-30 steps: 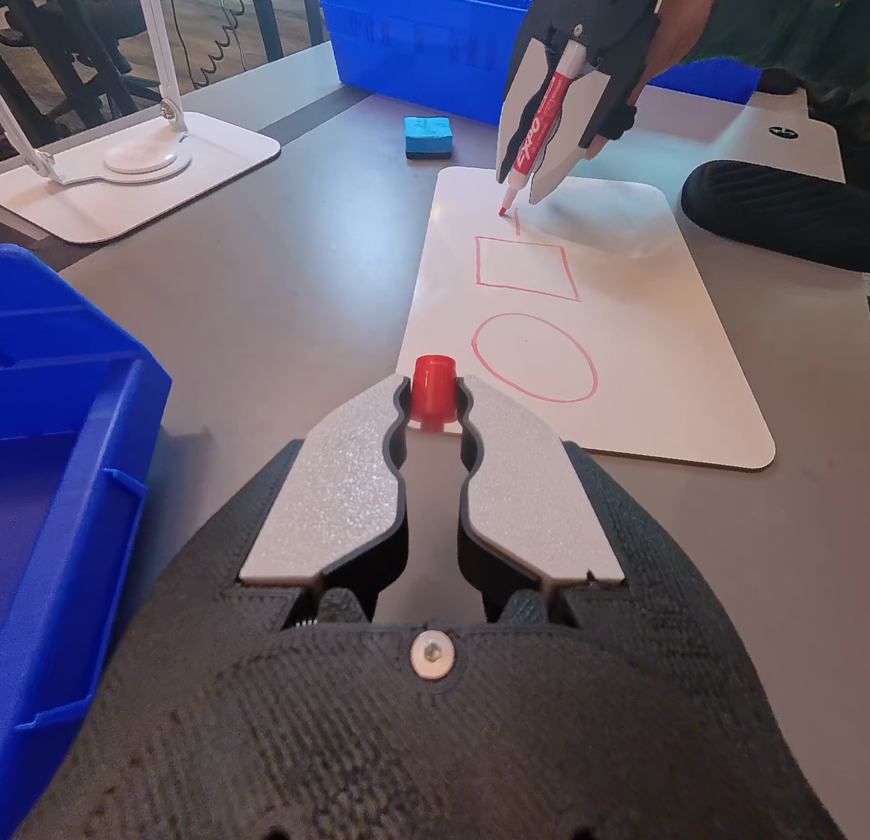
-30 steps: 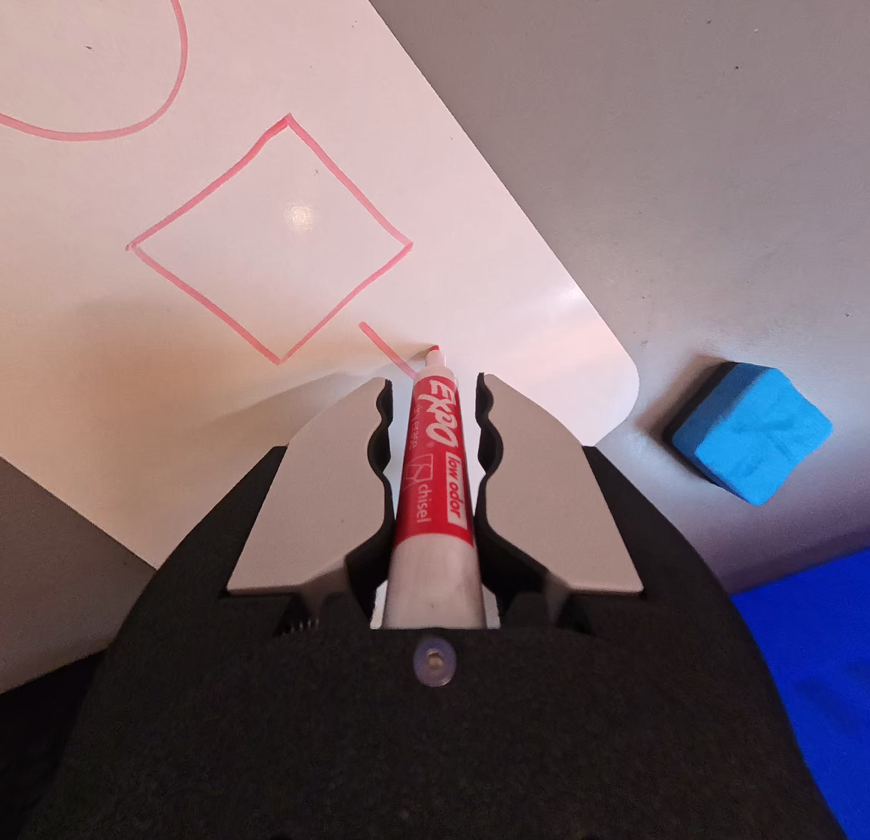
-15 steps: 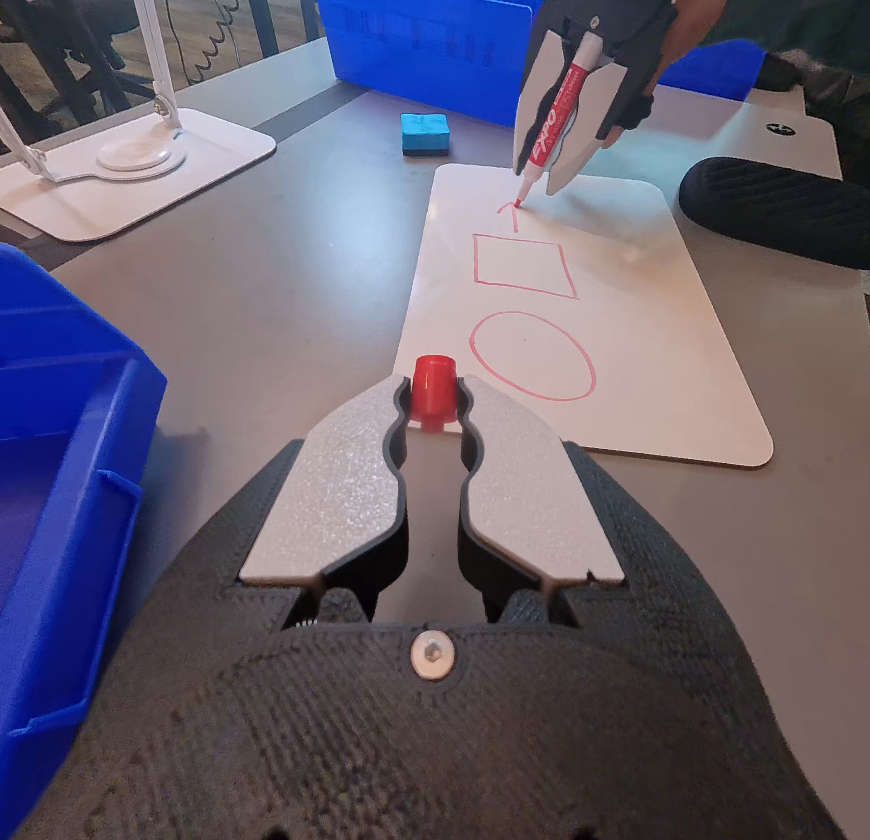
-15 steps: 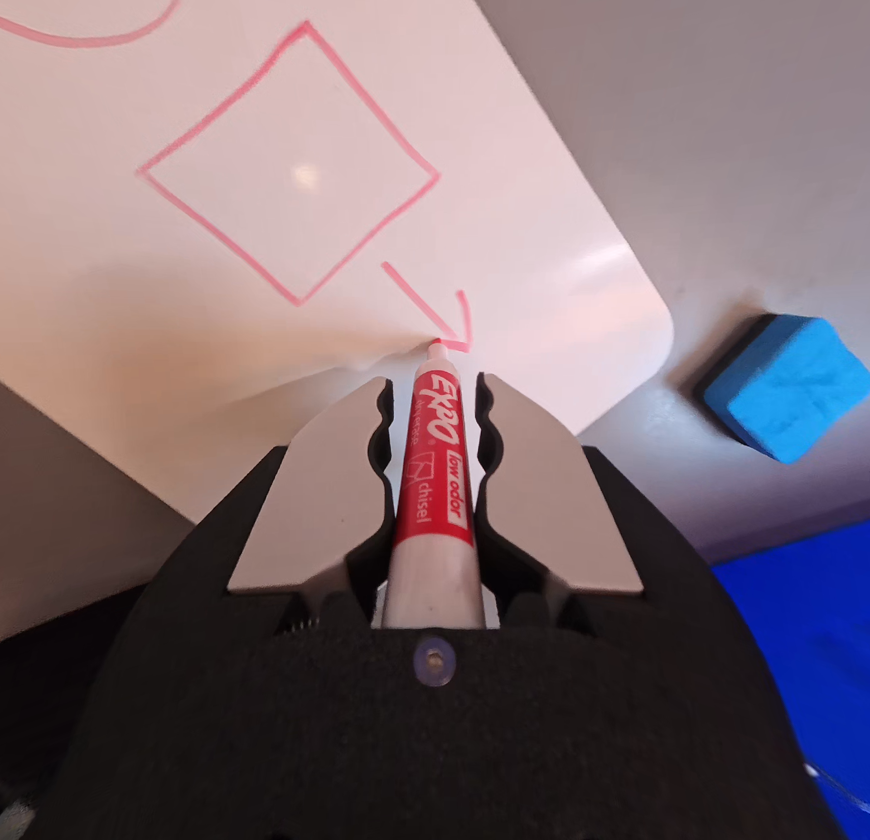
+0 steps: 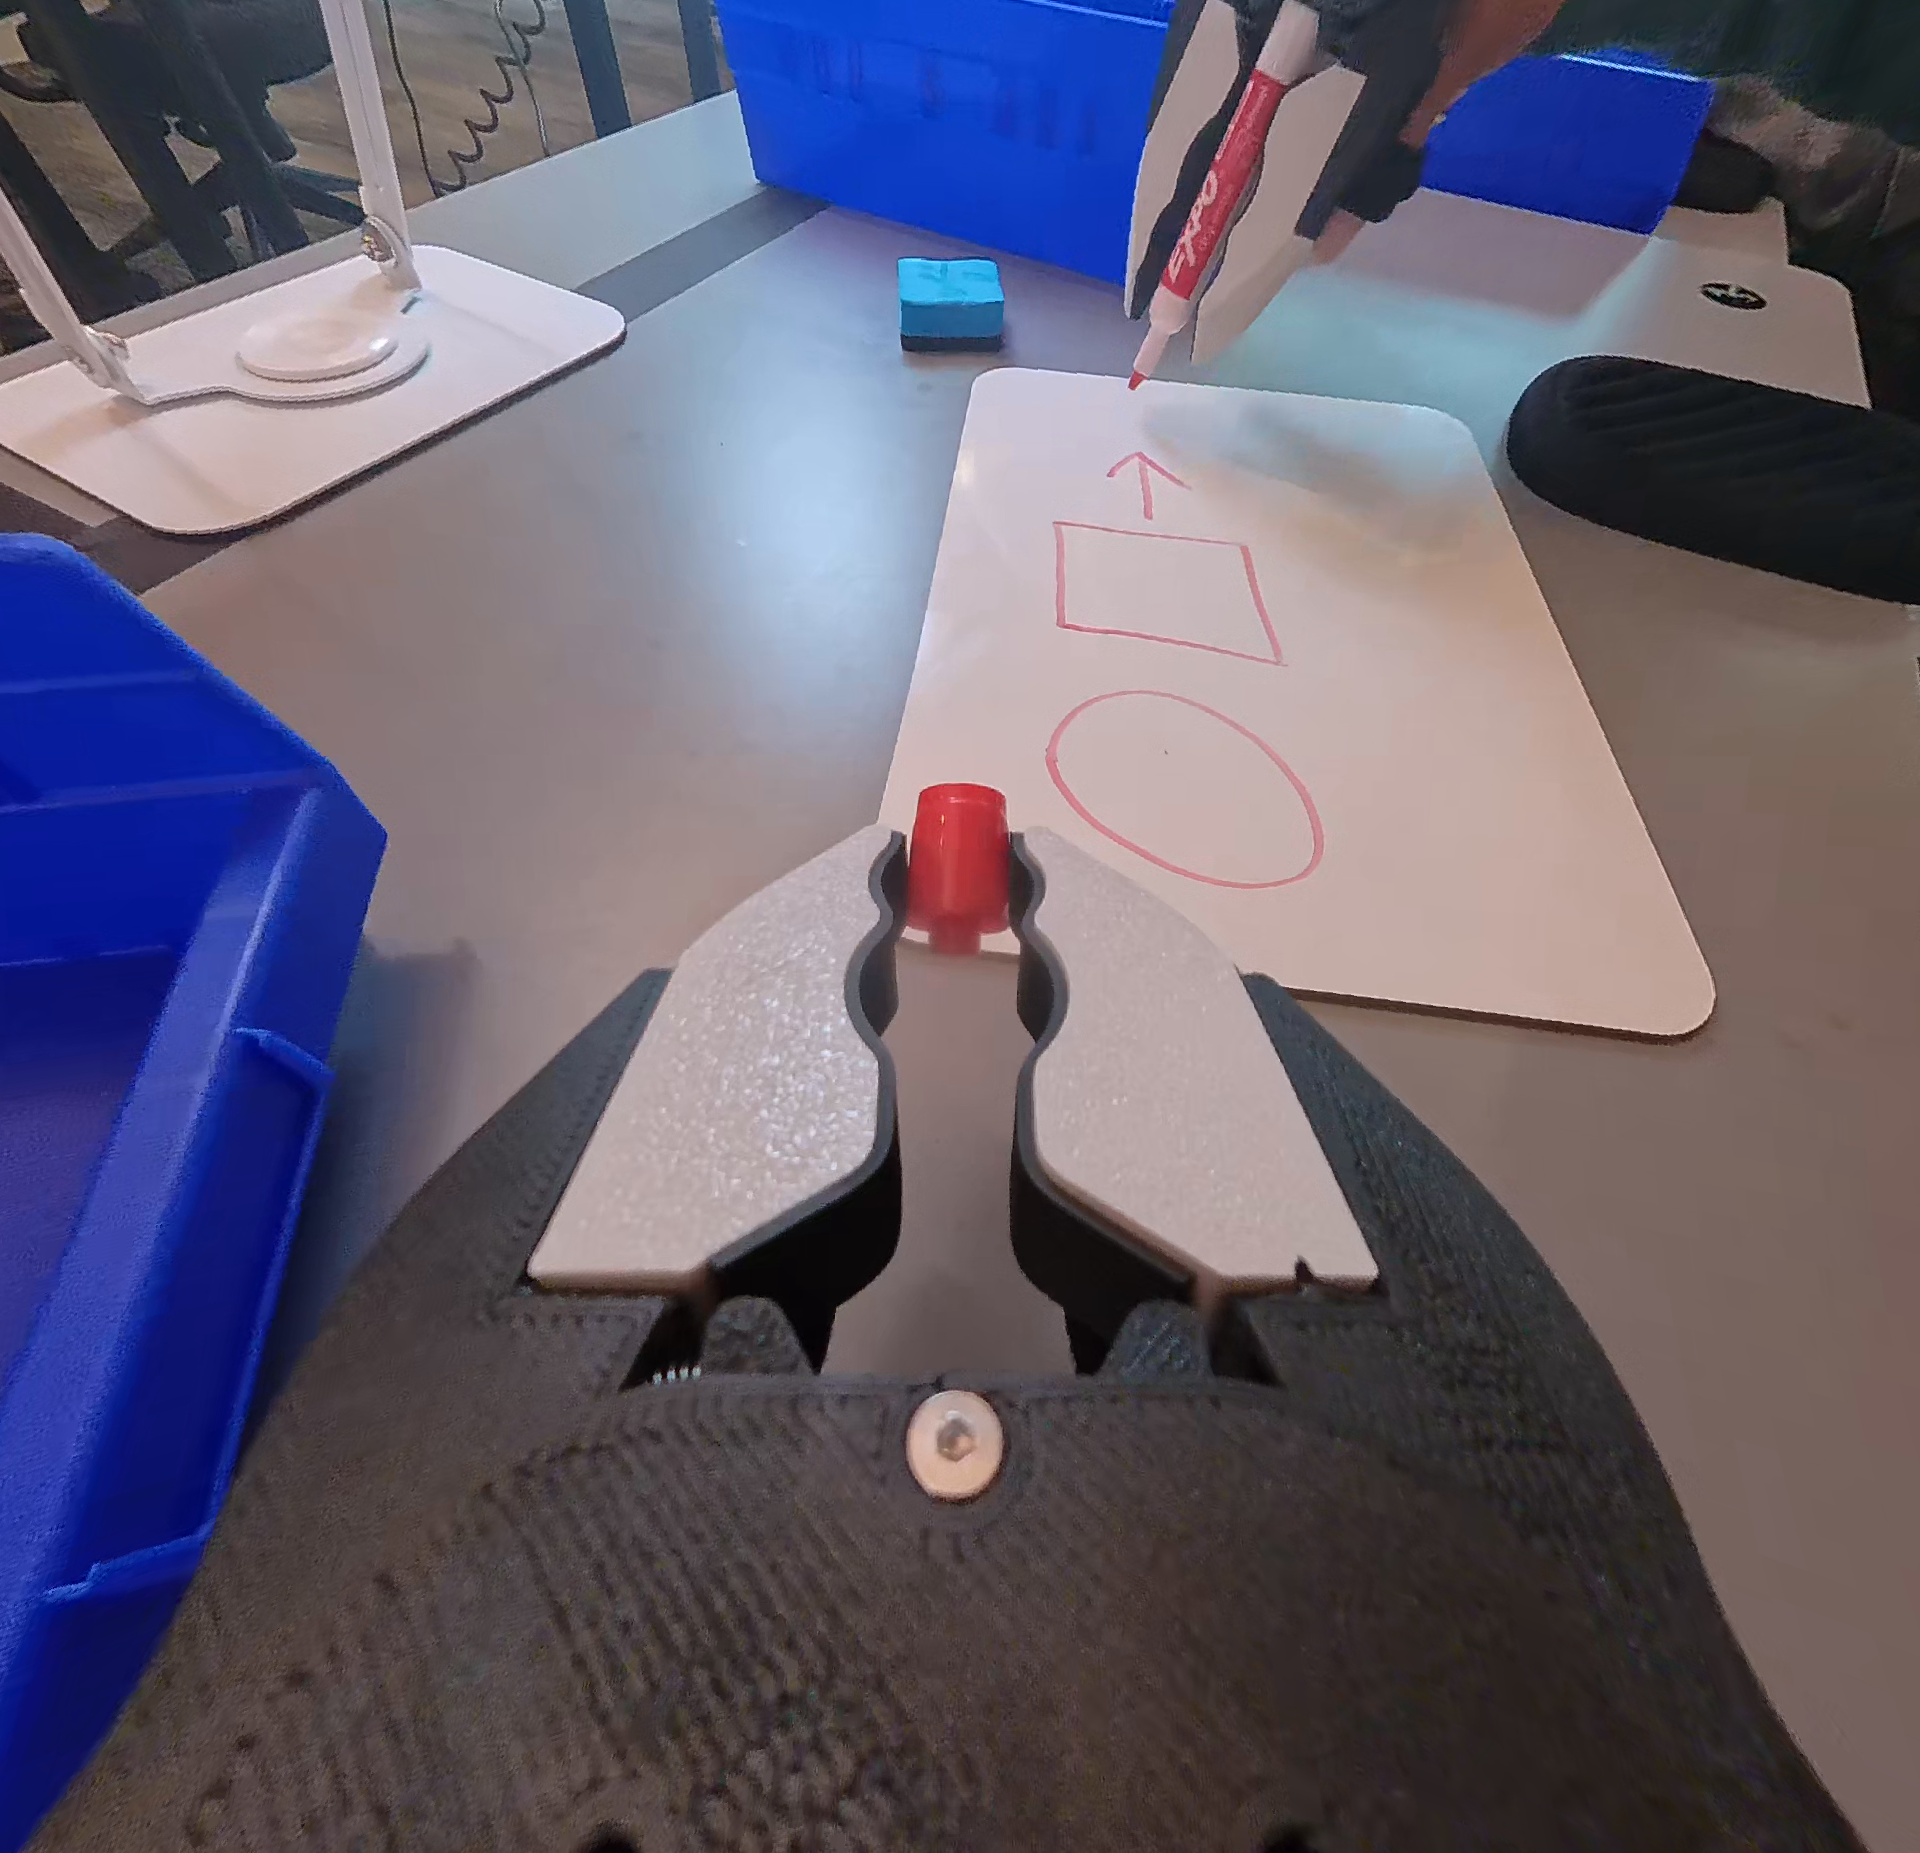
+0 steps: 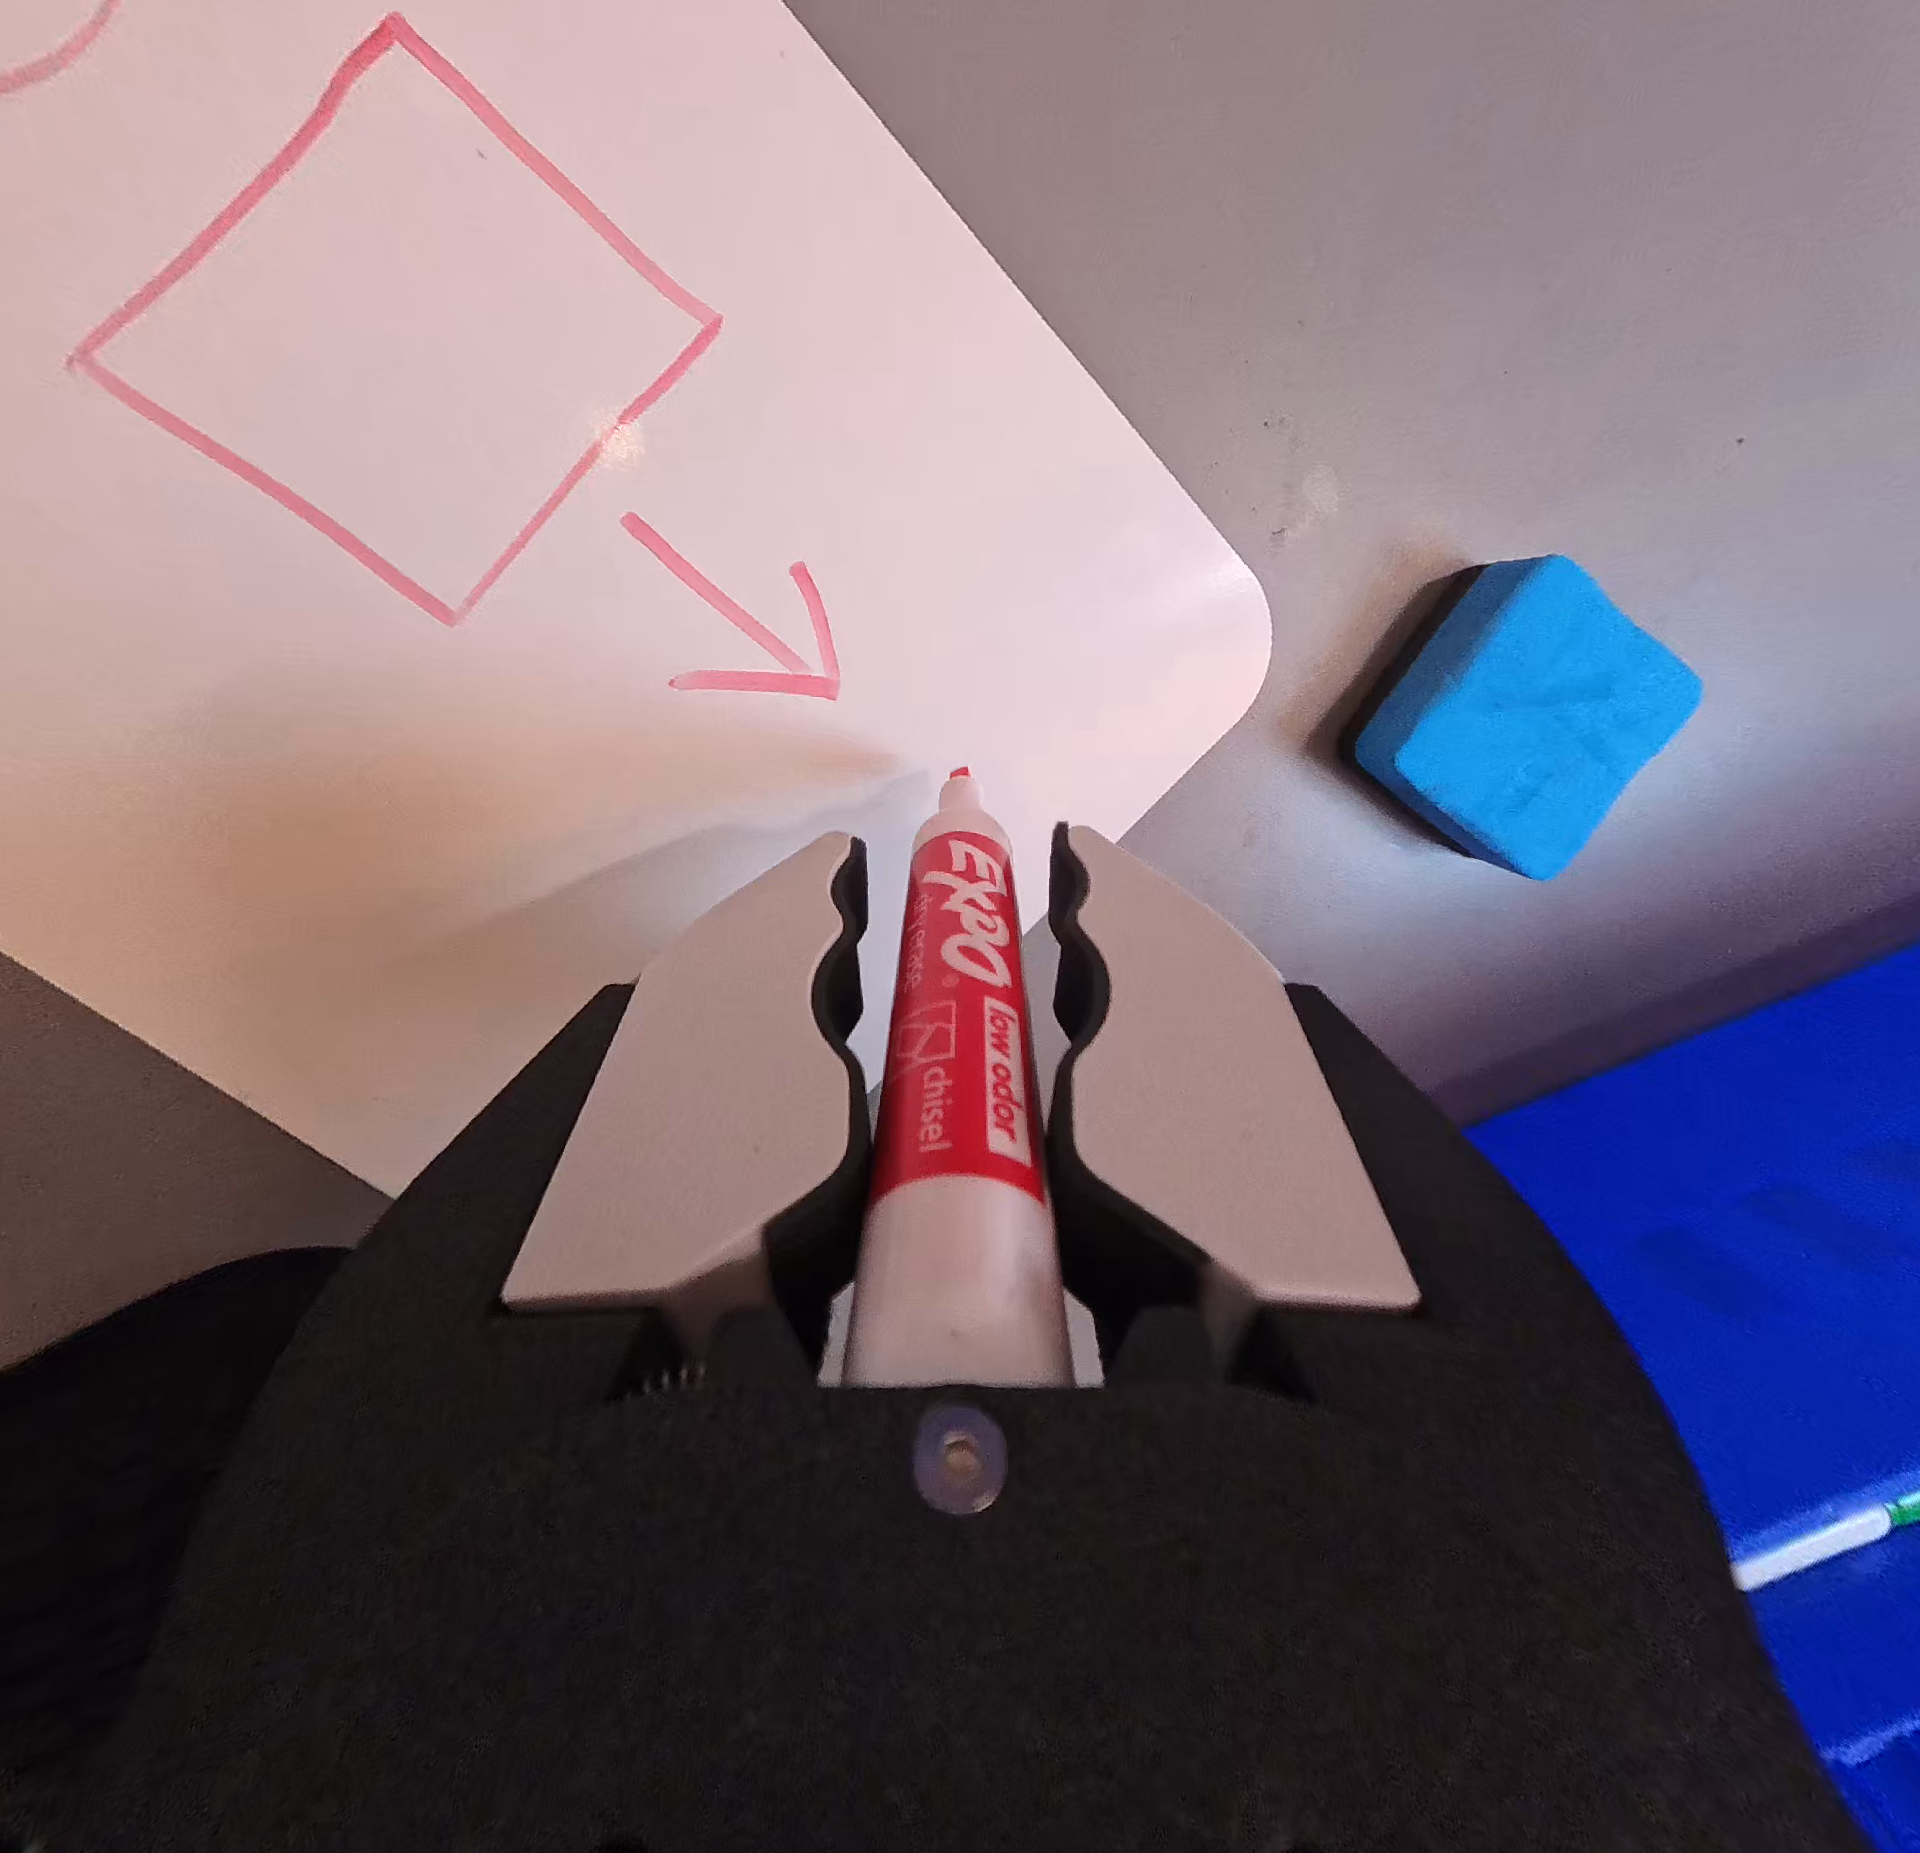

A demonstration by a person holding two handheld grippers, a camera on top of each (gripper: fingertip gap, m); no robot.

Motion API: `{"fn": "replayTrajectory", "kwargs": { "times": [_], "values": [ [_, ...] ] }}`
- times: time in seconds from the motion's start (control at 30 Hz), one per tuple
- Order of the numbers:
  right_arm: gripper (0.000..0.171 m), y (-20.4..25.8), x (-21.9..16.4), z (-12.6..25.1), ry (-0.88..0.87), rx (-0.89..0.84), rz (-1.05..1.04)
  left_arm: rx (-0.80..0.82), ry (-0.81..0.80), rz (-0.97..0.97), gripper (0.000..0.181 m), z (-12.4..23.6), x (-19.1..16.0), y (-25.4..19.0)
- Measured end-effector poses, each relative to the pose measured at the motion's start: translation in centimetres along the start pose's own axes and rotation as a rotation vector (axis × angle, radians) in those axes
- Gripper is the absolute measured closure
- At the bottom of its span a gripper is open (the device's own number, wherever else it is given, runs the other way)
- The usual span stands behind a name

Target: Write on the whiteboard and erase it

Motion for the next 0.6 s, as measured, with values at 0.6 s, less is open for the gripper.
{"fn": "replayTrajectory", "kwargs": {
  "times": [0.6],
  "values": [
    [0.137, -1.8, 1.2, -1.9, 0.040, 0.009, 0.008, -0.001, -0.002, 0.010, 0.163, 0.1, 0.0, 0.2]
  ]
}}
Point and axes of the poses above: each gripper's, where its closed fingertips meet, z back along the fingers, x out of its top, y = z × x across the jaws, the point moved 7 cm from there along z, back along the fingers, and after that the axes turned 5 degrees about -y, right-handed, at the moved point
